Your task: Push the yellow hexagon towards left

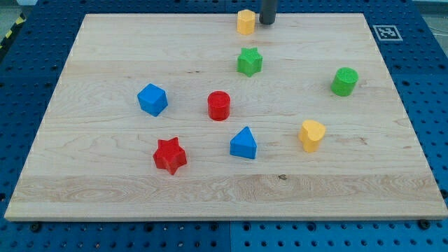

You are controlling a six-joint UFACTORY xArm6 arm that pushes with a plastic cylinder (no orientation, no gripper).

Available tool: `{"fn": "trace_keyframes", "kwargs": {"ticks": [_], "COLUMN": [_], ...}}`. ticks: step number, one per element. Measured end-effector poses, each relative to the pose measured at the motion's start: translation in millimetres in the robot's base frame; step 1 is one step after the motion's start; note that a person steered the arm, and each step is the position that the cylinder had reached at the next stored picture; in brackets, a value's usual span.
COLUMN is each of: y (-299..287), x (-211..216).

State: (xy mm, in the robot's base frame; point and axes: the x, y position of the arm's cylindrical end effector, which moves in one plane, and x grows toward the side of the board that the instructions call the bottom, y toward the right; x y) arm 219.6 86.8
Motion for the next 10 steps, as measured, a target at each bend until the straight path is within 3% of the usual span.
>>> {"fn": "trace_keyframes", "kwargs": {"ticks": [6, 10], "y": [-111, -108], "x": [8, -12]}}
